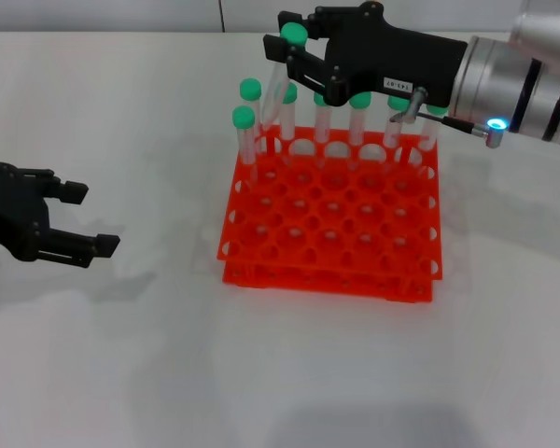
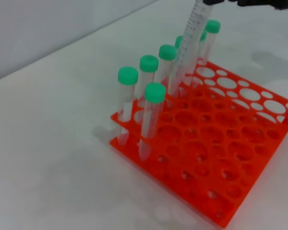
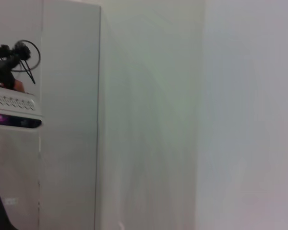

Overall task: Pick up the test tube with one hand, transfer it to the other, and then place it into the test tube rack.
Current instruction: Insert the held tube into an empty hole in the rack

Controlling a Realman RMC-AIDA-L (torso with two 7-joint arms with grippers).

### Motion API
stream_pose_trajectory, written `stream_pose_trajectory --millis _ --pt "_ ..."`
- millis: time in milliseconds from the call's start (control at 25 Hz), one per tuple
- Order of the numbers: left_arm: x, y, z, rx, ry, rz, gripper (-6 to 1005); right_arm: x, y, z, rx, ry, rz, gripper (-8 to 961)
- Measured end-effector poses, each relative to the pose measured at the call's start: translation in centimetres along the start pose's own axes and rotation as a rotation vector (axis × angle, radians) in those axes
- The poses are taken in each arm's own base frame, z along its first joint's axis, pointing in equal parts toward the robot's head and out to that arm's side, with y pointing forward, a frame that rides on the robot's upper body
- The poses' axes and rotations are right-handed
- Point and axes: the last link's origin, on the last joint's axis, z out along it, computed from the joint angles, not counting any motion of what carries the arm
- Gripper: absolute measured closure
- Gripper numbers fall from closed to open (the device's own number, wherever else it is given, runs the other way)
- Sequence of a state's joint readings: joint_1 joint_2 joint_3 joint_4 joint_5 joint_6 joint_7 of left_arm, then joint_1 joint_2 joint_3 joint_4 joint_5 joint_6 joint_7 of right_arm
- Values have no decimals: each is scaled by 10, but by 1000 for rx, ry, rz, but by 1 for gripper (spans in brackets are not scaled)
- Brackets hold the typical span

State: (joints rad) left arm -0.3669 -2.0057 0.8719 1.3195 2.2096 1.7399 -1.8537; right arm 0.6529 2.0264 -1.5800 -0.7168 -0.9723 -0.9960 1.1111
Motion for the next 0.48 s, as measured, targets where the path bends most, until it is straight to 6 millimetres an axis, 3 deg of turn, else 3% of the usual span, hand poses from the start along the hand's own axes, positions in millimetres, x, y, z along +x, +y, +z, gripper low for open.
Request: stream_pose_trajectory --millis 480 --pt "-1 1 1 -5 -4 -2 115 6 -4 0 19 54 55 673"
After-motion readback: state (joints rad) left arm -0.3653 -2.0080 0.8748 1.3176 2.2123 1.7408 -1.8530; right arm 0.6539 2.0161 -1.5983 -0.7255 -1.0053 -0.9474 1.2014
